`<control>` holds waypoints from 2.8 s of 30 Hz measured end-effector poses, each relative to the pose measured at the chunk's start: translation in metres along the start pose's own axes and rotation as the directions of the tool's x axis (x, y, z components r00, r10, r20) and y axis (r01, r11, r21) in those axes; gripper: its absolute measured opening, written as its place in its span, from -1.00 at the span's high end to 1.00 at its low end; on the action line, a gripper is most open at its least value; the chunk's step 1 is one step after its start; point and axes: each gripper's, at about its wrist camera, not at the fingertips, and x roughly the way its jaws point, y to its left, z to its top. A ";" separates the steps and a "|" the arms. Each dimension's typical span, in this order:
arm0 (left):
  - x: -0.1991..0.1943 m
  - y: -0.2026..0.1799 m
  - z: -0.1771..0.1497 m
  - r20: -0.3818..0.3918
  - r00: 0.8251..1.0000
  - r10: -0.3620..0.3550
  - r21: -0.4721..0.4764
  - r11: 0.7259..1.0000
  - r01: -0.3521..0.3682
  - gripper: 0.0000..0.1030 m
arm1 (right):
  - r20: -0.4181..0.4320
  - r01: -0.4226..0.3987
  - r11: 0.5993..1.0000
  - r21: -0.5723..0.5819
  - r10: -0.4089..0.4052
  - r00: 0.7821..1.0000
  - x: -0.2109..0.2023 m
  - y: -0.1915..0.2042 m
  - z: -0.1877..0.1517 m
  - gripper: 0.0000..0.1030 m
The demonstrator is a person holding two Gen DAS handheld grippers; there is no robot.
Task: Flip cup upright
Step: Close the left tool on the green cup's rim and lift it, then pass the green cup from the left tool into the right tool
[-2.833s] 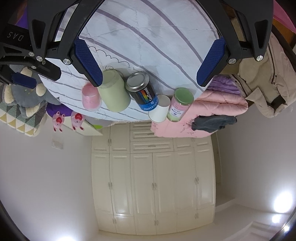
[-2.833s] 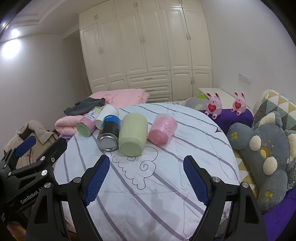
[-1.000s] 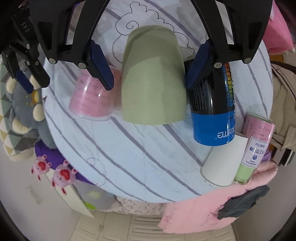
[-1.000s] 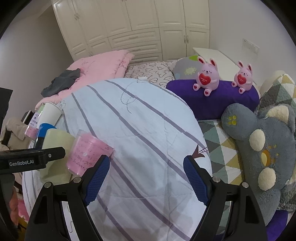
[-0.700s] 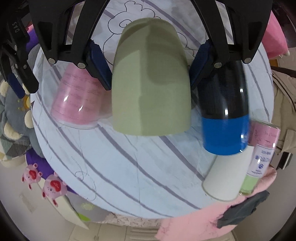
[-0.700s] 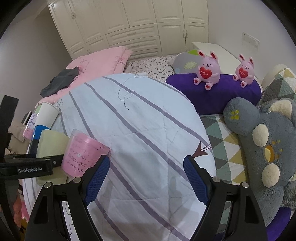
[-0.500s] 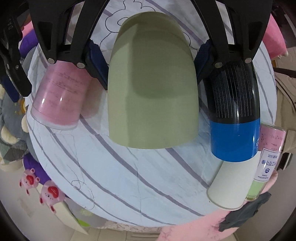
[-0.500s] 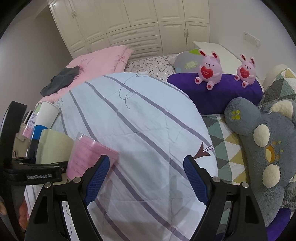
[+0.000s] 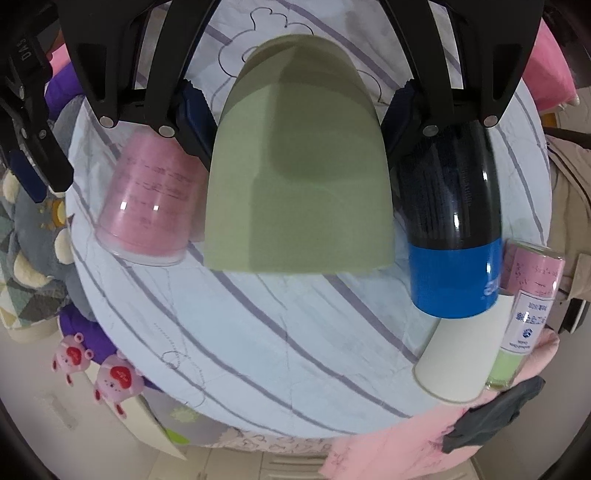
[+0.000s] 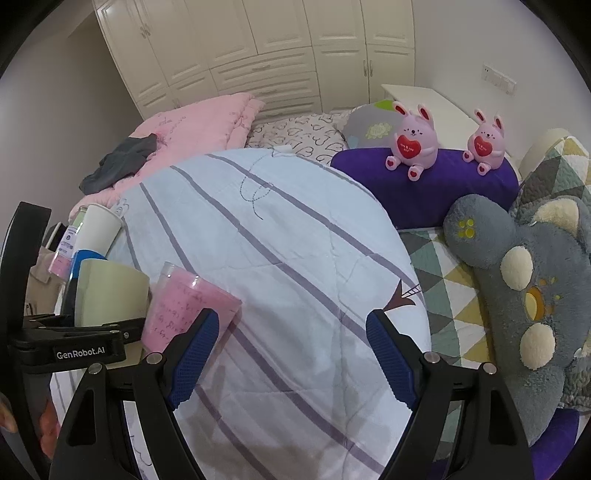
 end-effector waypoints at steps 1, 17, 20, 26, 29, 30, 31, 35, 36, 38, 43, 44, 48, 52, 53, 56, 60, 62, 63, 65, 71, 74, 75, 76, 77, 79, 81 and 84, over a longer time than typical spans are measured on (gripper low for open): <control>-0.004 0.000 -0.002 0.010 1.000 -0.003 0.004 1.000 0.003 -0.52 | 0.004 0.001 1.000 0.000 -0.001 1.000 -0.003 0.001 0.000 -0.62; -0.049 0.005 -0.045 0.082 0.996 -0.031 0.043 0.999 0.028 -0.52 | 0.069 0.022 1.000 -0.012 -0.021 0.997 -0.057 0.024 -0.022 -0.62; -0.056 0.011 -0.061 0.090 0.995 -0.047 0.042 0.998 0.043 -0.52 | 0.084 0.024 1.000 -0.018 -0.023 0.996 -0.068 0.031 -0.029 -0.62; -0.066 0.020 -0.092 0.111 0.991 -0.070 0.041 0.997 0.065 -0.52 | 0.094 0.035 0.999 -0.038 -0.032 0.995 -0.085 0.049 -0.049 -0.62; -0.067 0.025 -0.106 0.096 0.992 -0.083 0.044 0.996 0.079 -0.52 | 0.098 0.034 0.998 -0.050 -0.029 0.995 -0.092 0.057 -0.060 -0.62; -0.065 0.026 -0.110 0.068 0.993 -0.092 0.048 0.995 0.089 -0.52 | 0.097 0.035 0.998 -0.053 -0.030 0.995 -0.093 0.059 -0.064 -0.62; -0.063 0.027 -0.113 0.041 0.994 -0.097 0.056 0.994 0.095 -0.52 | 0.094 0.036 0.998 -0.057 -0.031 0.995 -0.094 0.061 -0.067 -0.62; -0.039 0.024 -0.119 -0.089 0.991 -0.098 0.086 0.991 0.106 -0.52 | 0.088 0.022 0.997 -0.077 -0.015 0.996 -0.102 0.071 -0.078 -0.62; -0.035 0.023 -0.120 -0.092 0.992 -0.090 0.091 0.991 0.098 -0.52 | 0.090 0.015 0.996 -0.083 -0.008 0.996 -0.104 0.072 -0.079 -0.62; -0.032 0.020 -0.117 -0.066 0.994 -0.085 0.085 0.992 0.090 -0.52 | 0.105 0.018 0.997 -0.070 -0.011 0.994 -0.107 0.072 -0.082 -0.62; -0.022 0.011 -0.106 -0.040 0.996 -0.078 0.088 0.993 0.082 -0.55 | 0.083 0.018 0.999 -0.041 -0.015 0.996 -0.097 0.065 -0.078 -0.62; -0.018 0.010 -0.104 -0.047 0.996 -0.080 0.086 0.993 0.084 -0.56 | 0.077 0.022 0.999 -0.036 -0.019 0.997 -0.094 0.064 -0.078 -0.62; -0.005 0.008 -0.102 -0.065 0.995 -0.080 0.094 0.992 0.085 -0.56 | 0.045 0.023 1.000 -0.014 -0.022 0.999 -0.084 0.059 -0.079 -0.62; -0.008 0.006 -0.106 -0.059 0.994 -0.091 0.103 0.990 0.096 -0.57 | 0.021 0.015 1.000 0.006 -0.015 1.000 -0.077 0.056 -0.080 -0.62; -0.011 0.008 -0.108 -0.053 0.994 -0.093 0.106 0.990 0.098 -0.64 | 0.015 0.008 1.000 0.012 -0.008 1.000 -0.076 0.057 -0.080 -0.62; -0.021 0.017 -0.114 -0.030 0.994 -0.107 0.106 0.988 0.110 -0.71 | -0.014 -0.037 0.999 0.017 0.037 0.999 -0.071 0.064 -0.076 -0.62; -0.038 0.036 -0.118 0.014 0.994 -0.108 0.111 0.988 0.106 -0.77 | -0.039 -0.052 0.999 -0.014 0.051 0.998 -0.065 0.083 -0.070 -0.62; -0.045 0.046 -0.121 0.030 0.993 -0.112 0.119 0.987 0.108 -0.79 | -0.052 -0.061 0.998 -0.031 0.059 0.997 -0.063 0.093 -0.068 -0.62; -0.048 0.053 -0.122 0.036 0.992 -0.117 0.118 0.987 0.112 -0.80 | -0.065 -0.067 0.997 -0.039 0.064 0.996 -0.060 0.099 -0.066 -0.62; -0.051 0.065 -0.121 0.045 0.992 -0.121 0.110 0.987 0.116 -0.81 | -0.094 -0.066 0.997 -0.051 0.061 0.994 -0.053 0.110 -0.064 -0.62; -0.054 0.098 -0.118 0.091 0.989 -0.115 0.079 0.991 0.108 -0.87 | -0.181 -0.110 0.991 -0.072 0.096 0.979 -0.028 0.143 -0.061 -0.62; -0.051 0.109 -0.117 0.090 0.988 -0.129 0.067 0.990 0.123 -0.87 | -0.207 -0.107 0.991 -0.080 0.089 0.974 -0.017 0.155 -0.062 -0.62; -0.049 0.113 -0.115 0.088 0.988 -0.128 0.056 0.991 0.124 -0.87 | -0.219 -0.107 0.991 -0.080 0.087 0.972 -0.013 0.159 -0.063 -0.62; -0.048 0.117 -0.113 0.089 0.989 -0.121 0.051 0.992 0.117 -0.87 | -0.227 -0.104 0.991 -0.078 0.084 0.970 -0.010 0.163 -0.063 -0.62; -0.048 0.120 -0.112 0.091 0.989 -0.114 0.049 0.993 0.110 -0.87 | -0.233 -0.099 0.992 -0.078 0.078 0.969 -0.007 0.164 -0.063 -0.62; -0.046 0.126 -0.109 0.094 0.990 -0.107 0.044 0.994 0.103 -0.87 | -0.251 -0.080 0.994 -0.077 0.058 0.966 -0.001 0.169 -0.064 -0.62; -0.044 0.132 -0.107 0.092 0.990 -0.107 0.047 0.994 0.103 -0.87 | -0.263 -0.086 0.994 -0.068 0.066 0.963 0.003 0.170 -0.065 -0.62; -0.040 0.135 -0.105 0.093 0.992 -0.087 0.050 0.995 0.083 -0.88 | -0.268 -0.069 0.995 -0.066 0.049 0.962 0.008 0.173 -0.064 -0.62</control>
